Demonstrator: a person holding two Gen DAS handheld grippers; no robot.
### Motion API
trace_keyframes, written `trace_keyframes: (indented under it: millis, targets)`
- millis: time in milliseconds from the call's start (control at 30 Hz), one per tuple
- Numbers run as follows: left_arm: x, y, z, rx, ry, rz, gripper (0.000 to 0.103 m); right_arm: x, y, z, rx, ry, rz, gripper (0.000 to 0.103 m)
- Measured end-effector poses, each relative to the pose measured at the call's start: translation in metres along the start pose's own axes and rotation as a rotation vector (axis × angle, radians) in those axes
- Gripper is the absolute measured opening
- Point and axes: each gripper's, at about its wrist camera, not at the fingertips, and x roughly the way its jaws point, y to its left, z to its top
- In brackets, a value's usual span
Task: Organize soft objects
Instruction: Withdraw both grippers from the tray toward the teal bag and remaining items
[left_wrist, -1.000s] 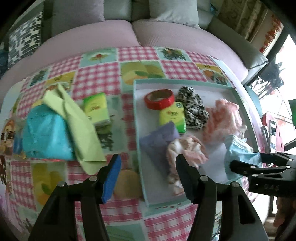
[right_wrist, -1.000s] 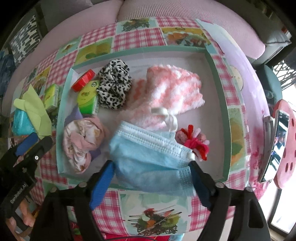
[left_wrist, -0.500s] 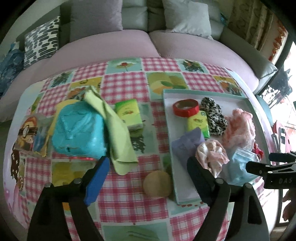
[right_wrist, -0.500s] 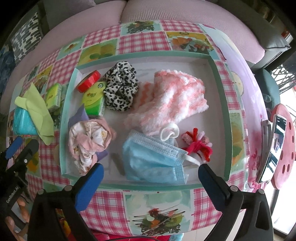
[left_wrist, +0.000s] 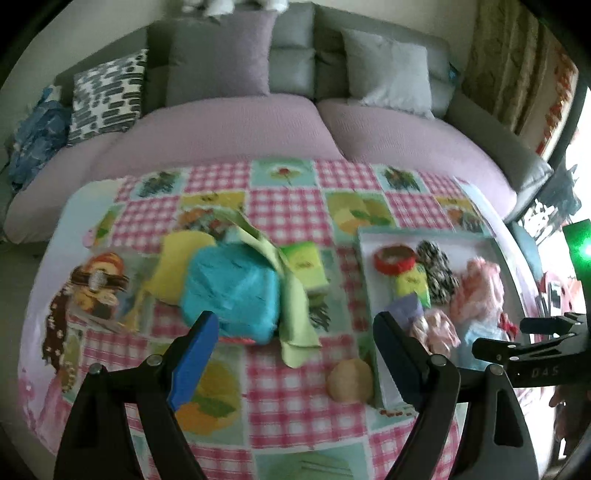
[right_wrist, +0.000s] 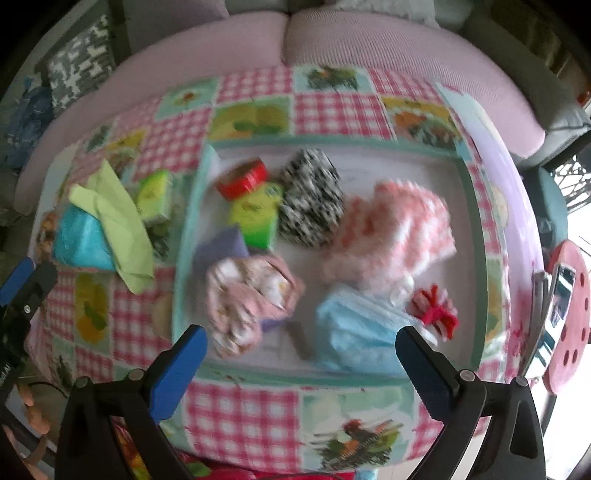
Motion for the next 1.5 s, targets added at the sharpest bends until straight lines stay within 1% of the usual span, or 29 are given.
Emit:
trace_keyframes:
  millis: [100,167,300,433,500,600,700,800,900,1067,1200,1267,1333,1367,1467,1500]
  targets:
    - [-0.006,0.02,0.01,-0.03,-0.01,0.006,0.086,-0.005,0.012,0.01,0.025,-0.032,0.072,0.103]
    - [-0.006,0.031,0.016,-0.042,-0.006,0.007,0.086,-0.006,0.021,0.018,0.019,-0.049,0.095,0.103]
    - [0.003,0.051,0.024,-0.065,0.017,0.01,0.086,-0.005,0.04,0.032,0.004,-0.07,0.089,0.103]
    - [0.017,0.076,0.029,-0.135,0.054,0.0,0.086,0.001,0.057,0.045,-0.016,-0.069,0.102,0.103]
    - [0.021,0.088,0.032,-0.166,0.059,0.016,0.086,0.002,0.064,0.048,-0.029,-0.077,0.105,0.103]
    - [0.022,0.101,0.039,-0.199,0.056,0.017,0.086,0.002,0.076,0.054,-0.034,-0.112,0.116,0.103]
    - [0.024,0.11,0.046,-0.211,0.05,0.056,0.086,0.001,0.092,0.056,-0.041,-0.165,0.102,0.103]
    - [0.029,0.117,0.051,-0.222,0.057,0.076,0.086,0.003,0.103,0.058,-0.024,-0.193,0.117,0.103]
    - [0.037,0.128,0.051,-0.244,0.064,0.099,0.086,0.007,0.114,0.059,-0.005,-0.225,0.125,0.103]
    - [0.053,0.141,0.047,-0.279,0.102,0.089,0.086,0.009,0.125,0.058,0.017,-0.289,0.117,0.103]
    - [0.06,0.15,0.042,-0.304,0.116,0.081,0.086,0.016,0.131,0.057,0.023,-0.312,0.146,0.103]
    - [0.063,0.155,0.039,-0.33,0.129,0.079,0.086,0.018,0.136,0.055,0.007,-0.334,0.14,0.103]
    - [0.063,0.158,0.037,-0.349,0.129,0.067,0.086,0.02,0.139,0.054,-0.015,-0.344,0.15,0.103]
    - [0.062,0.159,0.036,-0.355,0.128,0.064,0.086,0.023,0.142,0.054,-0.027,-0.347,0.175,0.103]
    - [0.062,0.16,0.035,-0.355,0.125,0.071,0.086,0.034,0.144,0.054,-0.035,-0.32,0.223,0.103]
    - [0.062,0.16,0.034,-0.356,0.127,0.073,0.086,0.037,0.145,0.054,-0.037,-0.313,0.226,0.103]
